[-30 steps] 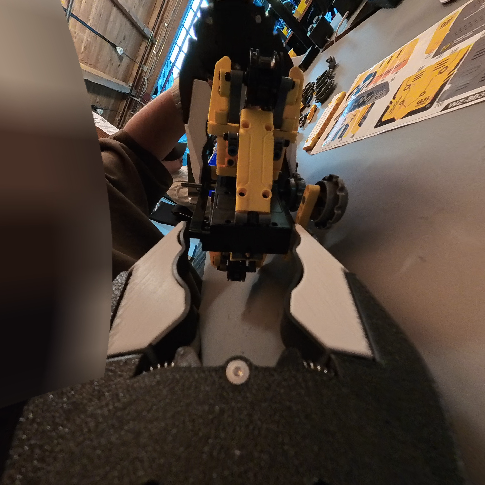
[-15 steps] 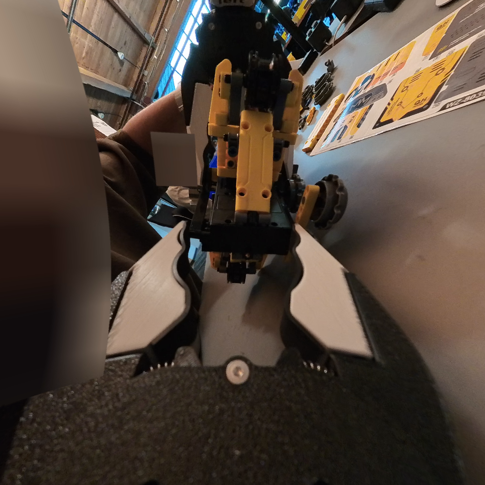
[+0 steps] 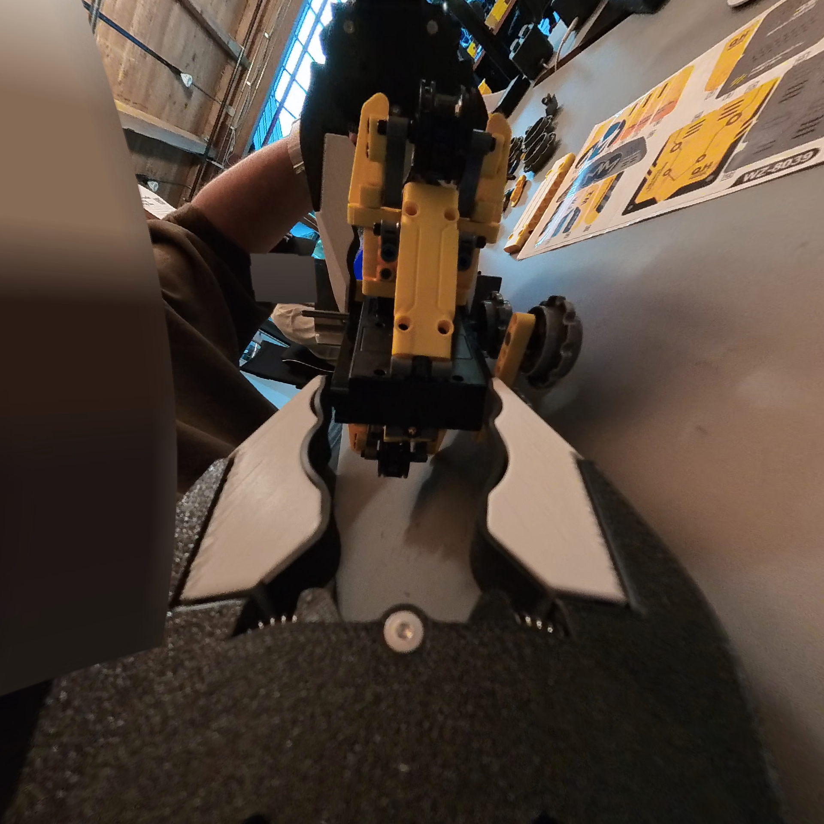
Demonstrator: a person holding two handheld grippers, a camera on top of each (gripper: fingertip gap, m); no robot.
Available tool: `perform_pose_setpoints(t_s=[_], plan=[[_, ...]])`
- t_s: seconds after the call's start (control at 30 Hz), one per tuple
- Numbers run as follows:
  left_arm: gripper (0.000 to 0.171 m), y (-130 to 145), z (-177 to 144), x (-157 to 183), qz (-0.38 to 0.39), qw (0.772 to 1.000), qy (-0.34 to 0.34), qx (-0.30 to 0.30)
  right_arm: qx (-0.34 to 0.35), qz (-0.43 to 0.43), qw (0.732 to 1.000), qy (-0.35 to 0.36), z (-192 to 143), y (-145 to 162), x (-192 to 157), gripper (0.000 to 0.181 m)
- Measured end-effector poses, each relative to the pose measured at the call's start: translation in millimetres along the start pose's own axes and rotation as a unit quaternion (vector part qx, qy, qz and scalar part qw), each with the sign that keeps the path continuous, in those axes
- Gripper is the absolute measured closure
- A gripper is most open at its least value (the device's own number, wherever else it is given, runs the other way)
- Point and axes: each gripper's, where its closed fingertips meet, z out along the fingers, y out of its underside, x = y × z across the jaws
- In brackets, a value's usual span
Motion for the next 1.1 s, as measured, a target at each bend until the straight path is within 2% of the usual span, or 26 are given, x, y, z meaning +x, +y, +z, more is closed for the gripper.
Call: perform_pose_setpoints(t_s=[0.2, 0.3, 0.53, 0.67, 0.77, 0.93, 1.1], plan=[[0.099, -3, -2, 1, 0.000, 1.000, -0.006, 0.014, 0.004, -0.005, 1.000, -0.003, 0, -1, 0, 0.113], [0.089, -3, -5, 3, 0.001, 1.000, -0.011, 0.024, 0.003, -0.009, 1.000, 0.001, -2, 0, 1, 0.112], [0.083, -10, -33, 7, 0.013, 0.994, -0.045, 0.102, 0.010, -0.002, 1.000, 0.009, -12, -6, 6, 0.107], [0.078, -17, -51, 11, 0.029, 0.979, -0.082, 0.183, 0.018, -0.013, 1.000, 0.013, -18, -12, 4, 0.106], [0.073, -20, -68, 17, 0.053, 0.954, -0.137, 0.263, 0.039, -0.035, 0.999, 0.013, -24, -21, -1, 0.106], [0.071, -11, -80, 33, 0.086, 0.887, -0.243, 0.382, 0.062, -0.132, 0.988, 0.052, -36, -35, -6, 0.113], [0.071, 17, -57, 26, 0.073, 0.831, -0.358, 0.419, 0.039, -0.258, 0.961, 0.096, -34, -32, -11, 0.126]])
